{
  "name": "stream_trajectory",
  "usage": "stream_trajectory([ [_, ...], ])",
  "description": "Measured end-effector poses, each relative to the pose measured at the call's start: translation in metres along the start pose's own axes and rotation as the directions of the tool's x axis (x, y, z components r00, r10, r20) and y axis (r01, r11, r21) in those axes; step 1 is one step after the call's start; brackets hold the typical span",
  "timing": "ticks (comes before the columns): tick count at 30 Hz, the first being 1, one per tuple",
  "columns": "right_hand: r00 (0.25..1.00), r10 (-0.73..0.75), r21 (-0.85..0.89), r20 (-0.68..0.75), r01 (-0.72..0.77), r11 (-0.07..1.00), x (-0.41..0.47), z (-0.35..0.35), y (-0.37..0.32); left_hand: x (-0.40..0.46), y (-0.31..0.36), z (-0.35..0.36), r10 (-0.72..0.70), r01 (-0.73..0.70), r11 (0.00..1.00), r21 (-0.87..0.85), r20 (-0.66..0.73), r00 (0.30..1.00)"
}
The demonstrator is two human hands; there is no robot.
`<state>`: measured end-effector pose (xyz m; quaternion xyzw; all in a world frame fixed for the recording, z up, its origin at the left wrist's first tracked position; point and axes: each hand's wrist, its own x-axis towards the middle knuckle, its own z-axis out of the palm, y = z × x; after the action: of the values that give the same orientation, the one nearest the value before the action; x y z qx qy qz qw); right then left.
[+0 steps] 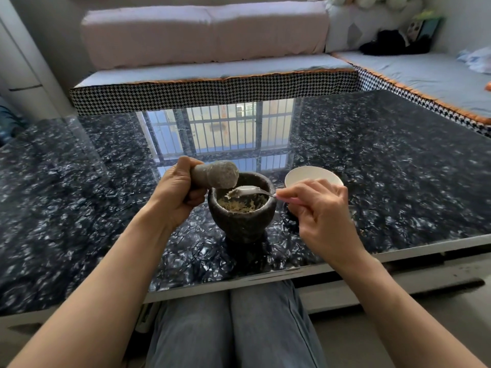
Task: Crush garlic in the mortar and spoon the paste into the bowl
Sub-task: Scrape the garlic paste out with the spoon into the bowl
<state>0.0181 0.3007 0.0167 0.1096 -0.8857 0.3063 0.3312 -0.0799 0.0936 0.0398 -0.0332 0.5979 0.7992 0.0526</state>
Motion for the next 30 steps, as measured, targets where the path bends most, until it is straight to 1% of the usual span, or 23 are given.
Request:
stream_trajectory([
  [4,0.999,0.052,0.022,0.01,-0.052,0.998,0.0,-0.007,0.003,-0.001,0.002,0.002,0.014,-0.014,1.0,-0.019,-0.001,1.0],
  [7,0.993,0.099,0.014,0.057,-0.1,0.995,0.006,-0.012,0.003,-0.004,0.004,0.002,0.054,-0.053,0.998,-0.025,0.011,0.998],
  [10,0.99,0.087,0.036,0.11,-0.091,0.995,0.015,-0.015,0.0,-0.006,0.007,0.003,0.141,-0.141,0.99,0.013,0.017,0.99],
  [12,0.987,0.09,0.061,0.136,-0.099,0.993,0.019,-0.017,-0.004,-0.008,0.008,0.005,0.218,-0.218,0.973,0.078,0.014,0.976],
  [15,0.983,0.088,0.054,0.161,-0.097,0.994,0.022,-0.021,-0.011,-0.013,0.01,0.01,0.334,-0.332,0.926,0.181,0.02,0.942],
  [19,0.978,0.08,0.016,0.192,-0.085,0.996,0.021,-0.025,-0.017,-0.017,0.012,0.016,0.454,-0.445,0.857,0.259,0.027,0.89],
  [21,0.974,0.081,0.007,0.21,-0.084,0.996,0.02,-0.028,-0.02,-0.016,0.013,0.014,0.506,-0.492,0.804,0.334,0.05,0.861],
  [23,0.966,0.1,0.05,0.238,-0.115,0.992,0.019,-0.033,-0.023,-0.015,0.013,0.012,0.535,-0.508,0.751,0.422,0.062,0.843],
  [24,0.961,0.112,0.086,0.252,-0.137,0.987,0.019,-0.035,-0.024,-0.016,0.012,0.011,0.537,-0.504,0.741,0.444,0.059,0.841],
  [25,0.959,0.116,0.111,0.259,-0.149,0.983,0.018,-0.038,-0.025,-0.016,0.012,0.01,0.527,-0.494,0.753,0.435,0.052,0.848],
  [27,0.961,0.108,0.115,0.254,-0.14,0.983,0.018,-0.04,-0.025,-0.017,0.011,0.009,0.453,-0.431,0.843,0.322,0.006,0.891],
  [29,0.965,0.109,0.084,0.238,-0.132,0.988,0.017,-0.04,-0.024,-0.016,0.011,0.005,0.322,-0.308,0.932,0.193,-0.046,0.946],
  [30,0.967,0.116,0.069,0.229,-0.134,0.989,0.017,-0.039,-0.024,-0.016,0.011,0.002,0.264,-0.254,0.957,0.138,-0.06,0.963],
])
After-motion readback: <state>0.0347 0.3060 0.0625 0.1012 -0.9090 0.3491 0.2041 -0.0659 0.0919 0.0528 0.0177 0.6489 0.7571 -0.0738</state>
